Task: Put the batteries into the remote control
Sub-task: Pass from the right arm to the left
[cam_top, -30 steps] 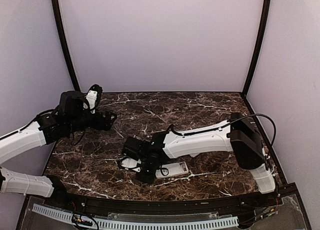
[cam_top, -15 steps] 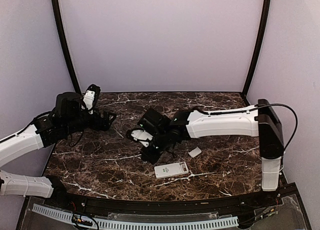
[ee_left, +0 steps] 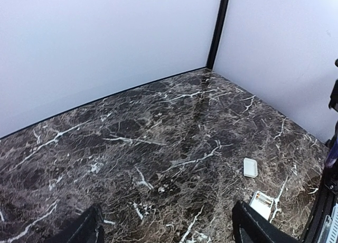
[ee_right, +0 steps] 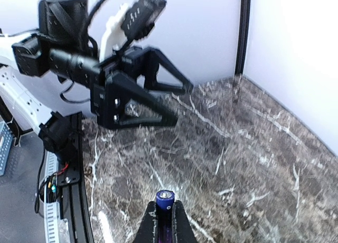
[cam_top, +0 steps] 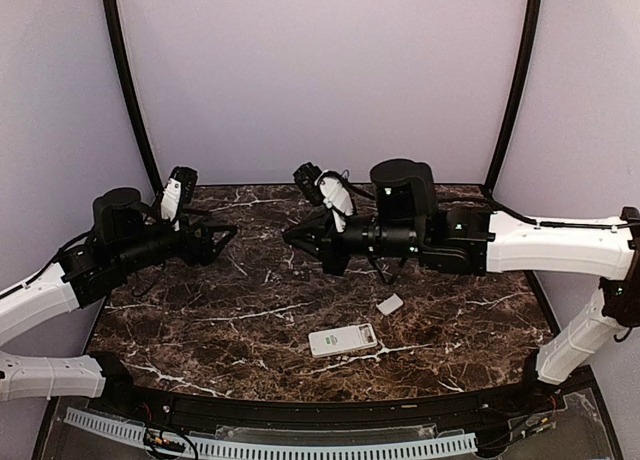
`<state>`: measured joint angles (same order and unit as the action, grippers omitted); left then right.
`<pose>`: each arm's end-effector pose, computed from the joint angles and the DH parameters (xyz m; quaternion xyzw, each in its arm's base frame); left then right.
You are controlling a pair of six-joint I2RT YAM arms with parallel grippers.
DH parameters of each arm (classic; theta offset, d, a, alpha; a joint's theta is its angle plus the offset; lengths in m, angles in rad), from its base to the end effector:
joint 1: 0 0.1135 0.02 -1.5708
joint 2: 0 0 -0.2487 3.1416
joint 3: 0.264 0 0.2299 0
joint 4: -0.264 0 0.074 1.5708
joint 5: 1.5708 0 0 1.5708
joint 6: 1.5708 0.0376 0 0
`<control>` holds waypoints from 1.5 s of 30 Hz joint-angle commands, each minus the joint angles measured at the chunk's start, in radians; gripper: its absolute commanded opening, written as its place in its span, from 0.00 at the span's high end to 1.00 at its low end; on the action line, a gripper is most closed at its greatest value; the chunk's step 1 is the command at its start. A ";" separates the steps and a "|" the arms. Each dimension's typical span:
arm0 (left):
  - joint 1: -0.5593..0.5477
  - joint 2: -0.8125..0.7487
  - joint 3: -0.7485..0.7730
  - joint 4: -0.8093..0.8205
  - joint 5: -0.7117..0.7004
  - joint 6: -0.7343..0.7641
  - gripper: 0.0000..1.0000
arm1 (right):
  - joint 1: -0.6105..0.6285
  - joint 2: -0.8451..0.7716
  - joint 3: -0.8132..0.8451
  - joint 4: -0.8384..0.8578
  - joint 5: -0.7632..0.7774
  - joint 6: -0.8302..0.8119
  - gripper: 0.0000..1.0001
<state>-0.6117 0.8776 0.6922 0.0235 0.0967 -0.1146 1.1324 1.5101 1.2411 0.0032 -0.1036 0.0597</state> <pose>0.1618 -0.1180 0.3049 0.2176 0.7300 -0.2642 0.5916 0.1418 0.3116 0.3313 -0.4325 0.6660 0.3744 0.4787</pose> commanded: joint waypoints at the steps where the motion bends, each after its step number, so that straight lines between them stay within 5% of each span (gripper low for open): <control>1: -0.037 -0.027 -0.002 0.056 0.134 0.143 0.18 | 0.007 -0.085 -0.062 0.245 0.007 -0.101 1.00; 12: -0.229 0.007 0.071 0.106 0.239 0.302 0.20 | 0.024 -0.174 -0.122 0.382 -0.036 -0.187 1.00; 22: -0.268 0.134 0.181 0.226 0.173 0.276 0.29 | 0.044 -0.102 -0.087 0.485 0.159 0.047 1.00; 37: -0.267 0.207 0.259 0.247 0.210 0.241 0.40 | 0.085 -0.037 -0.032 0.470 0.277 0.089 1.00; 45: -0.268 0.222 0.273 0.254 0.207 0.238 0.61 | 0.088 -0.024 -0.025 0.471 0.275 0.096 1.00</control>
<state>-0.8753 1.0943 0.9459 0.2577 0.2951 0.1284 1.2091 1.4757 1.1854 0.4477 0.1581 0.1402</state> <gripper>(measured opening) 0.433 0.036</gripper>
